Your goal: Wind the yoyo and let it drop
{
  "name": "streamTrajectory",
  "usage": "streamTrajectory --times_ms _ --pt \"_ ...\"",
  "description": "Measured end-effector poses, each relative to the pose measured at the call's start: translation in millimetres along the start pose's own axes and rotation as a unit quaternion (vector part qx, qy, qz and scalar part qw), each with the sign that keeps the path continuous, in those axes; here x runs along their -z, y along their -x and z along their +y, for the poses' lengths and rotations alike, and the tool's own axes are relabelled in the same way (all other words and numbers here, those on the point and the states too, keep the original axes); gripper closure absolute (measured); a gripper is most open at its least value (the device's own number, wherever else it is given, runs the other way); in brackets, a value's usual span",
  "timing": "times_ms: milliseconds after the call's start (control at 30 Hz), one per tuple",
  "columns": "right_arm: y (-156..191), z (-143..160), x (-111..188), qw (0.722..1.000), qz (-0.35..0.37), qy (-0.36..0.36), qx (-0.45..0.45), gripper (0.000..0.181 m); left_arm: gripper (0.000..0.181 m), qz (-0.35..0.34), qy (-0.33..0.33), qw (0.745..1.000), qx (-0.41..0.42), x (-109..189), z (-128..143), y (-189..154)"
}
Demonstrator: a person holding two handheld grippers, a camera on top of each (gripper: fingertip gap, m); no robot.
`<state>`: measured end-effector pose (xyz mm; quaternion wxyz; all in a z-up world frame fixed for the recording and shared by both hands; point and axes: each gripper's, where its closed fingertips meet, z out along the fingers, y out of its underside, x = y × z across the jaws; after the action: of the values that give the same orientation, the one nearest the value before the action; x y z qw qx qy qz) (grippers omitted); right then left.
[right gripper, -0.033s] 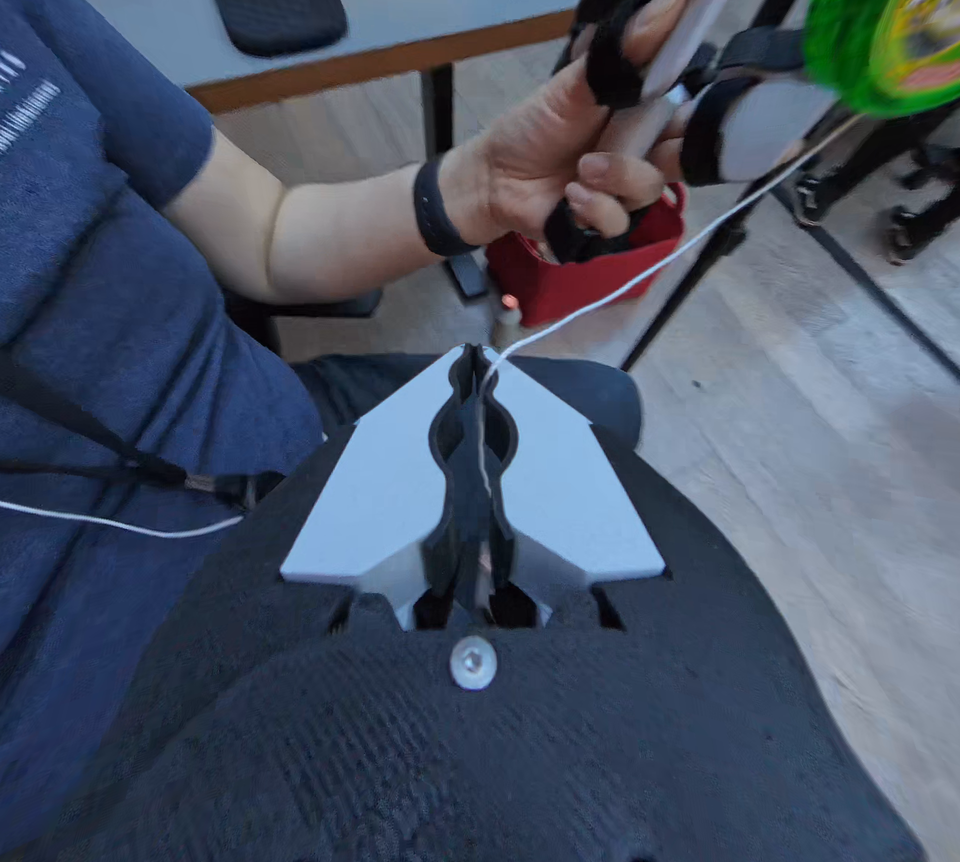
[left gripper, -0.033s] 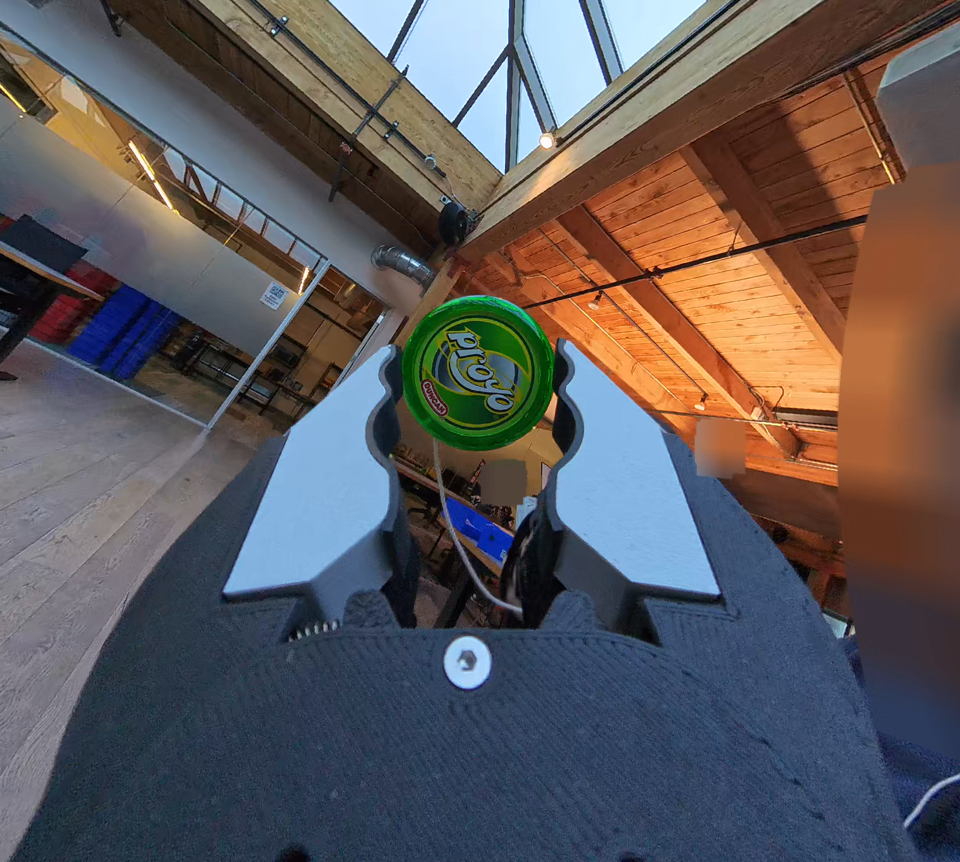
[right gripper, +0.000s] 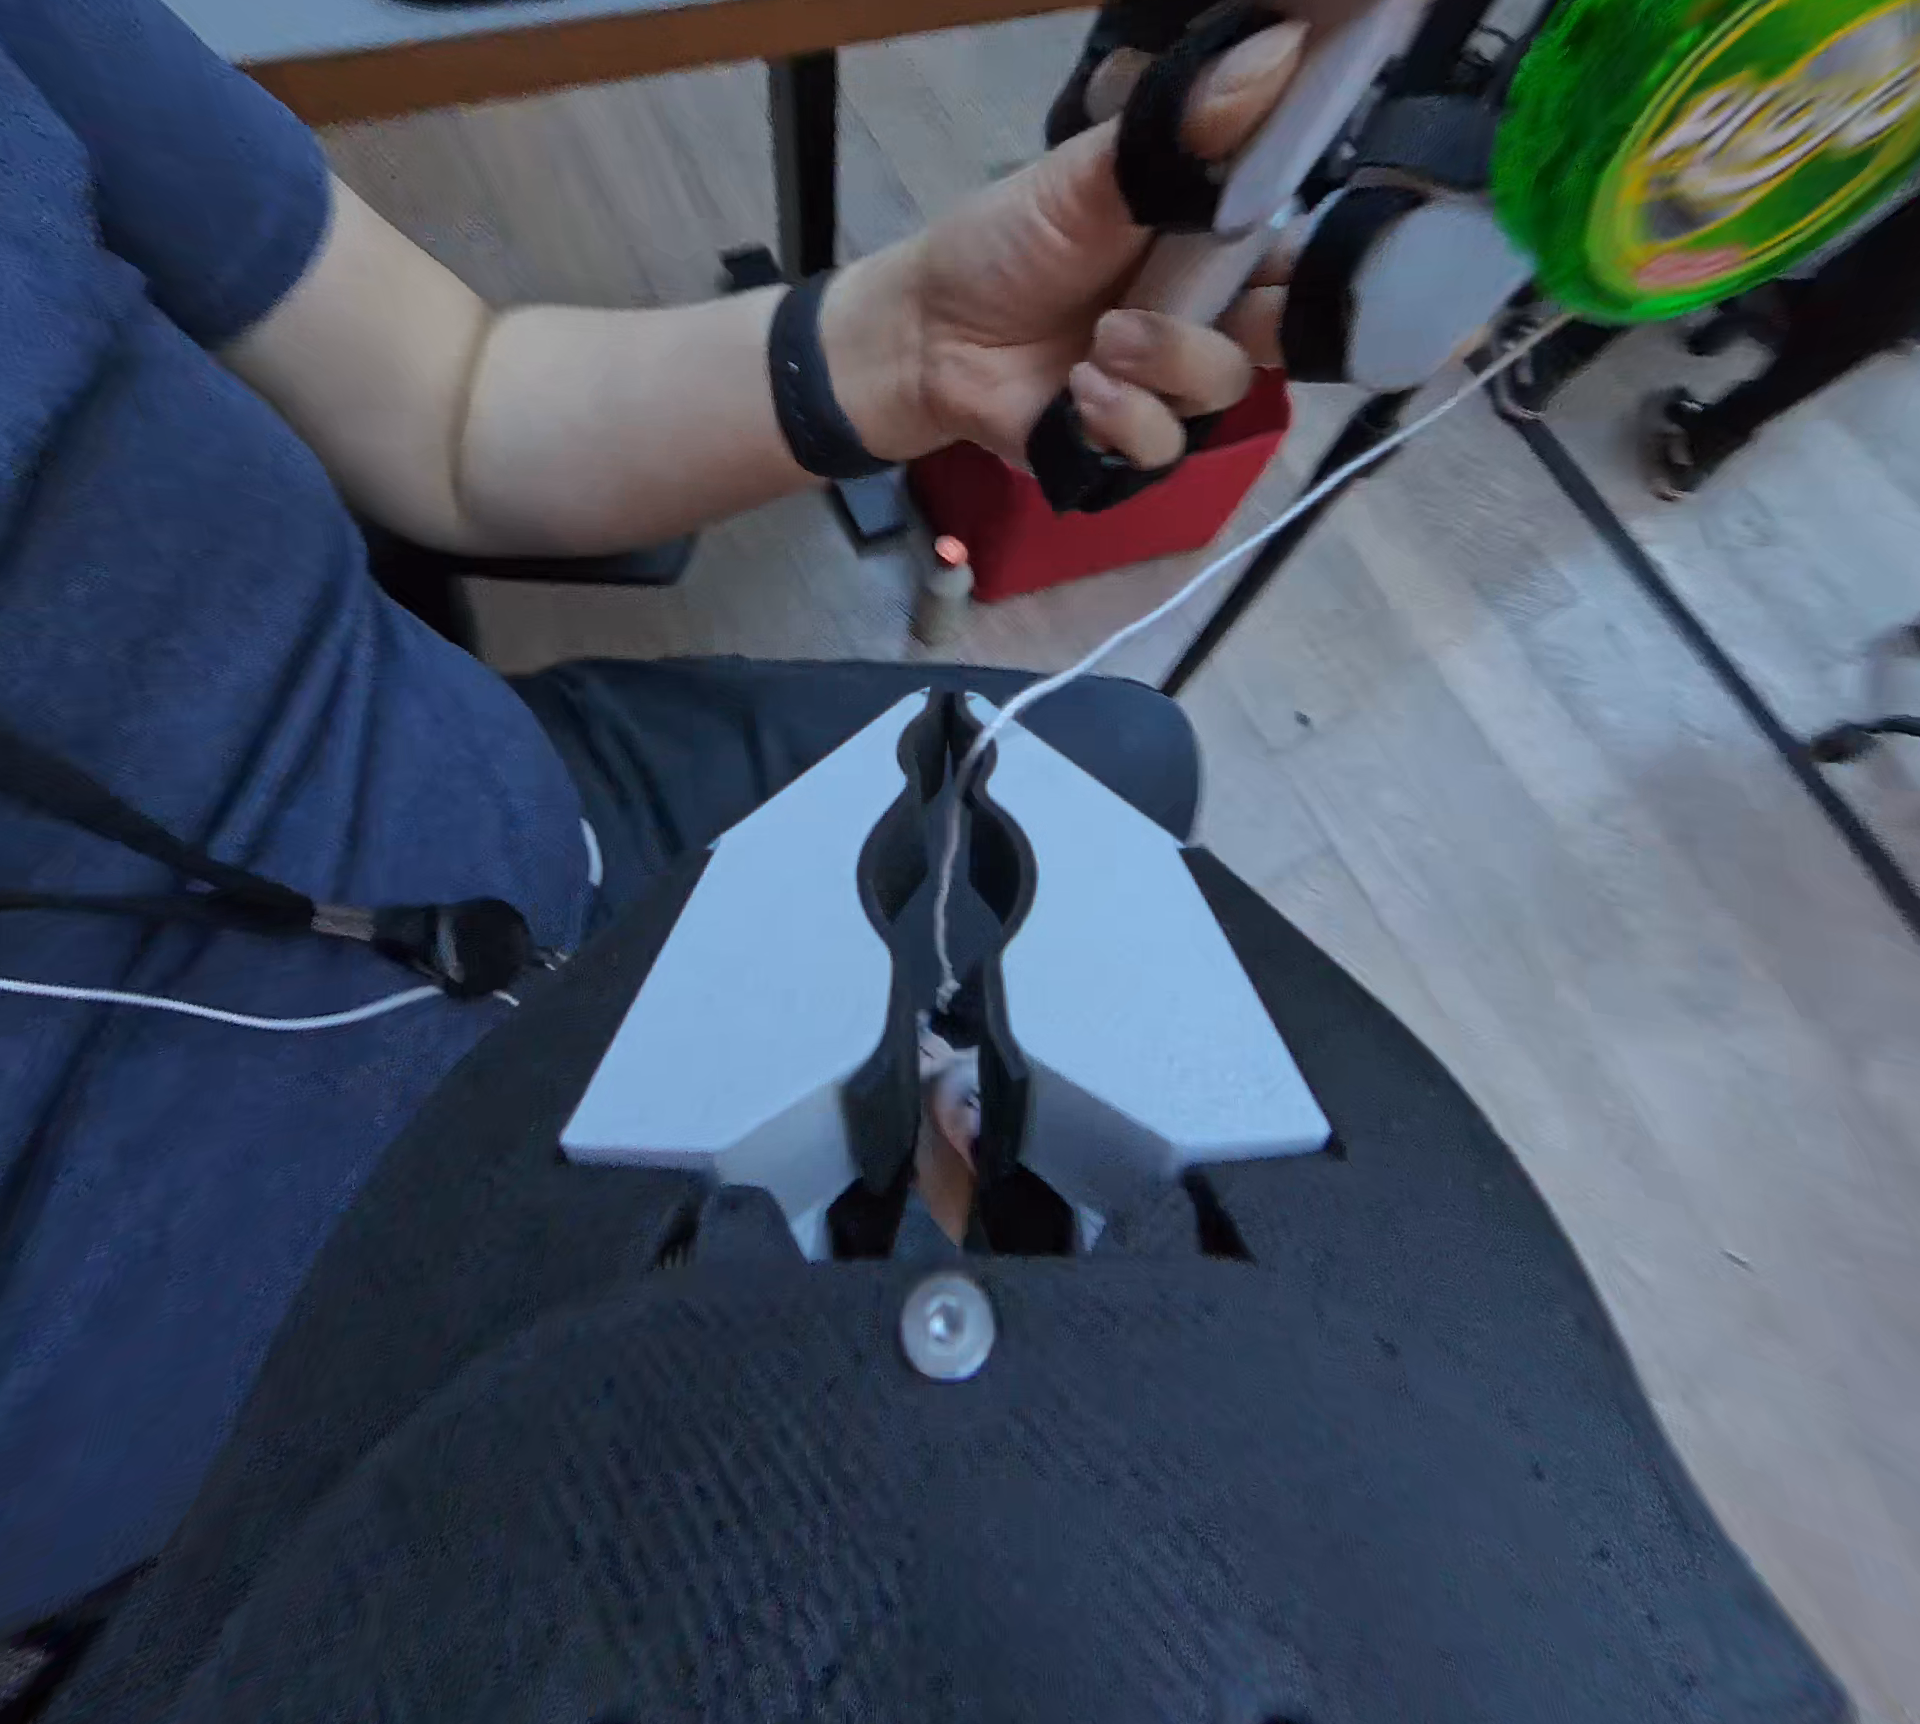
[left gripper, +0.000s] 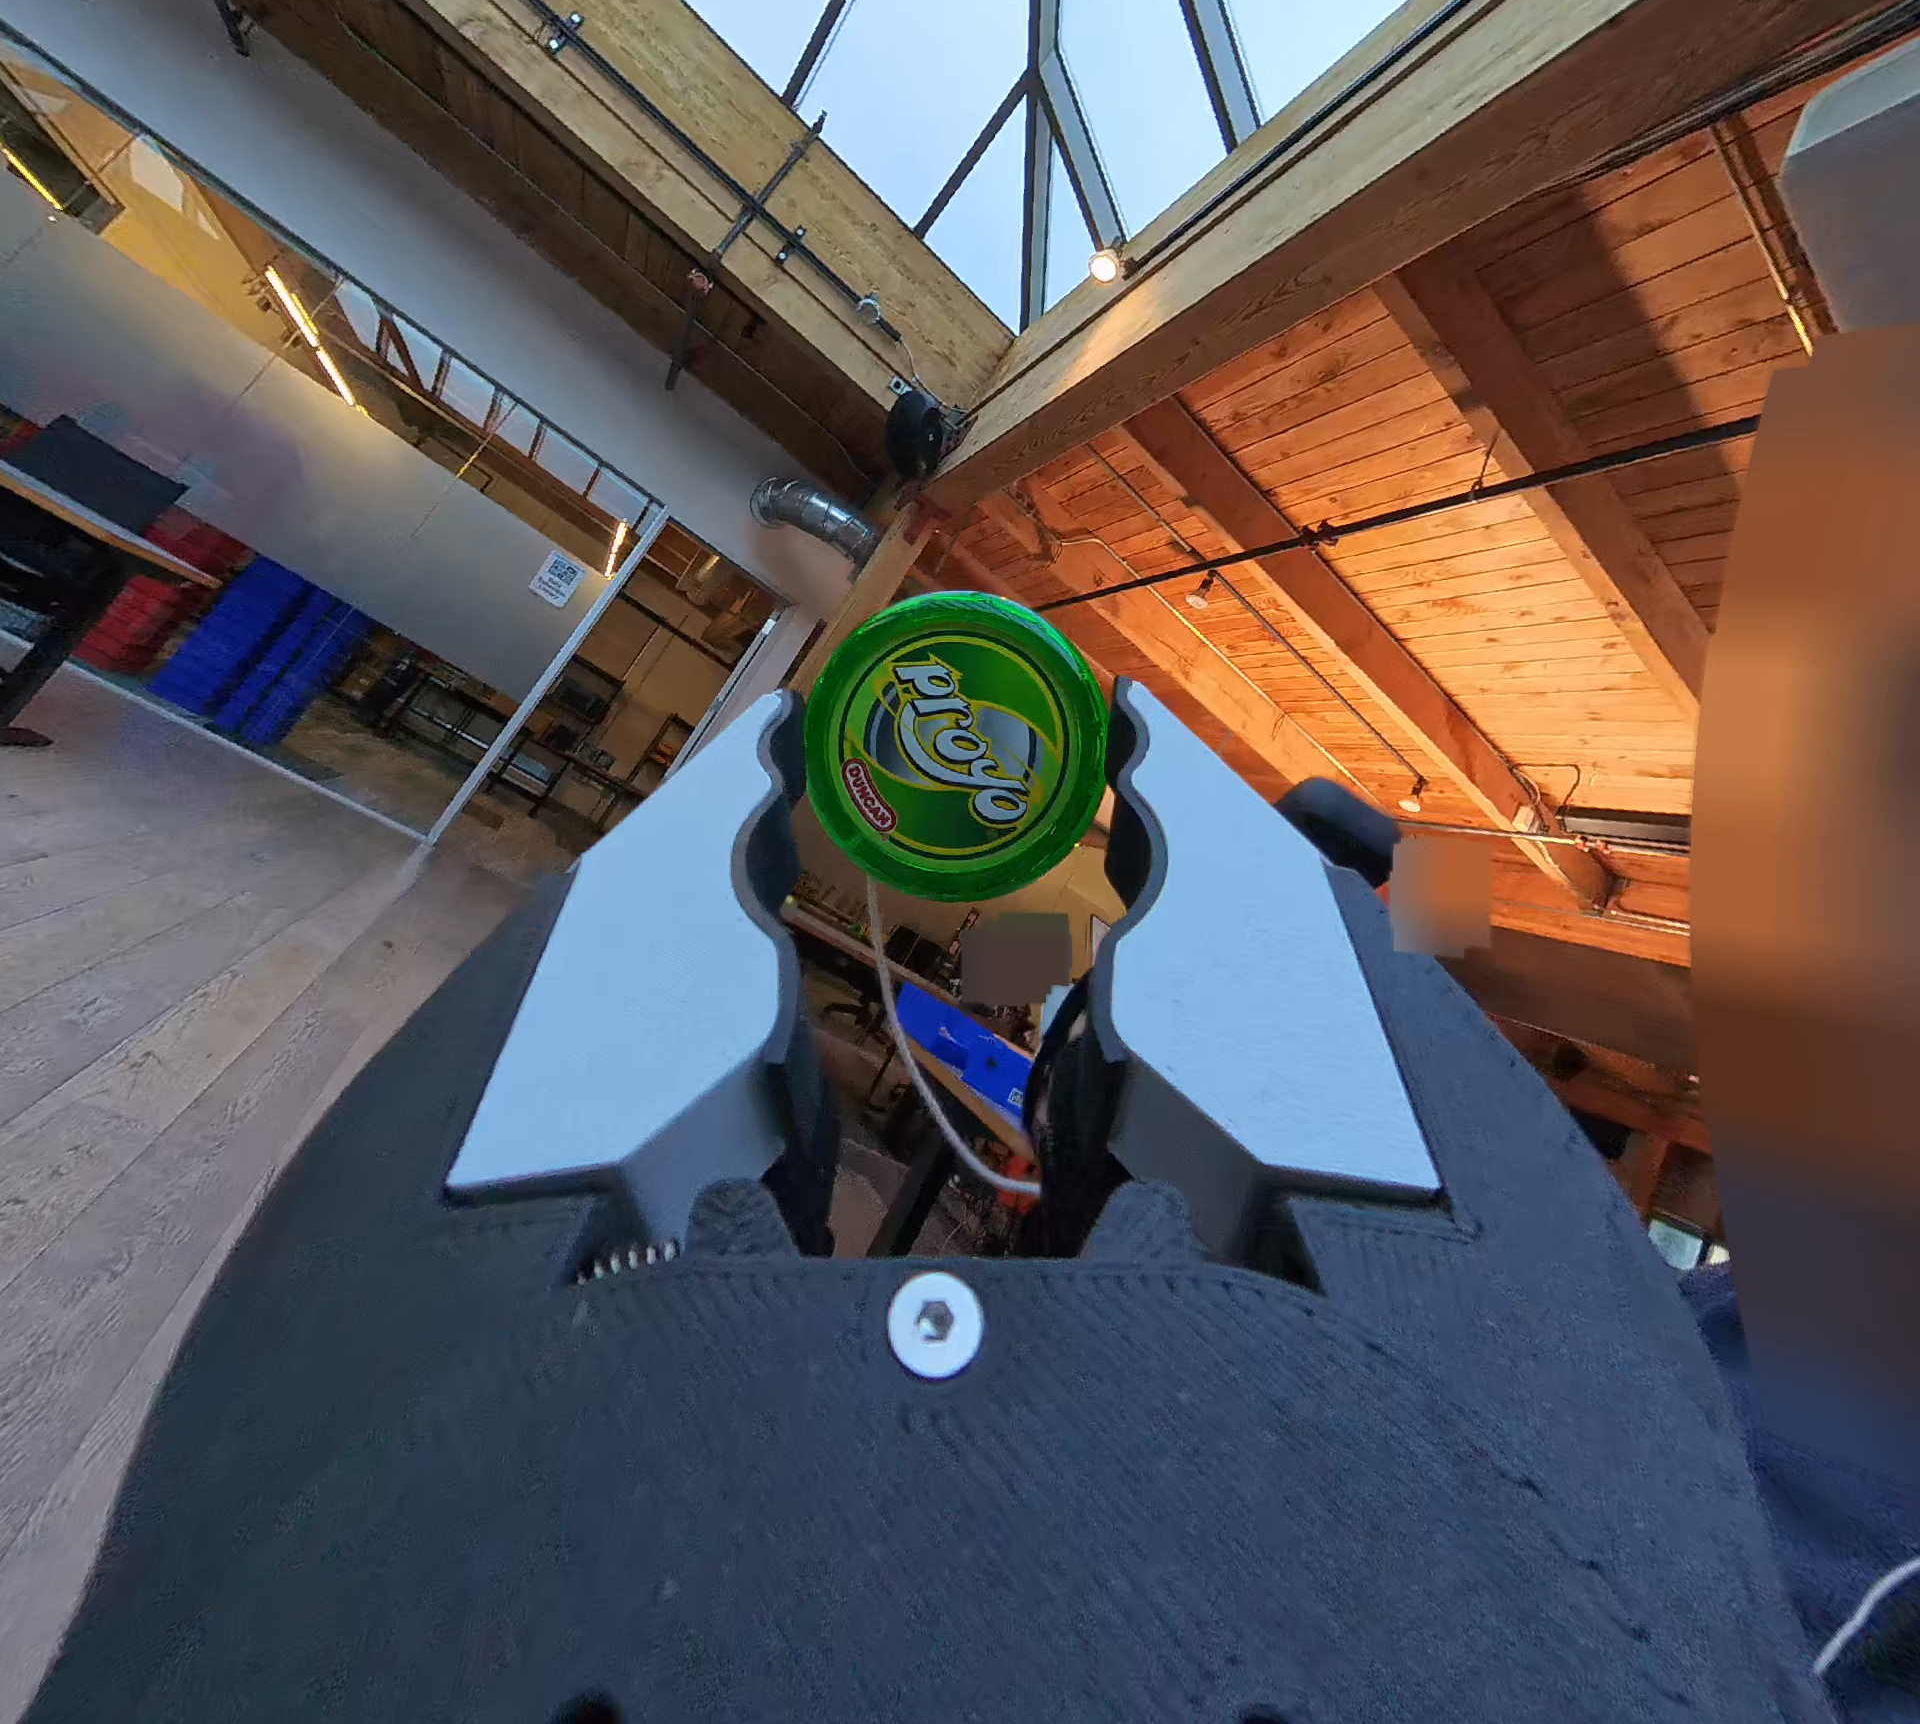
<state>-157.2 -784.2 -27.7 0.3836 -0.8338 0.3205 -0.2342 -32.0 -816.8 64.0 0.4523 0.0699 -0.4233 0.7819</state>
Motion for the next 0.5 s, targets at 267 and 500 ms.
streamTrajectory --times_ms 267,500 --pt "-44.1 -61.2 64.0 0.979 0.106 0.109 0.132 0.181 0.125 -0.046 0.056 0.997 -0.013 -13.0 34.8 15.6" --pt "-101.8 -72.8 78.6 0.954 0.19 0.166 0.163 0.181 0.124 -0.014 0.13 0.991 -0.008 -30.2 80.5 4.4"
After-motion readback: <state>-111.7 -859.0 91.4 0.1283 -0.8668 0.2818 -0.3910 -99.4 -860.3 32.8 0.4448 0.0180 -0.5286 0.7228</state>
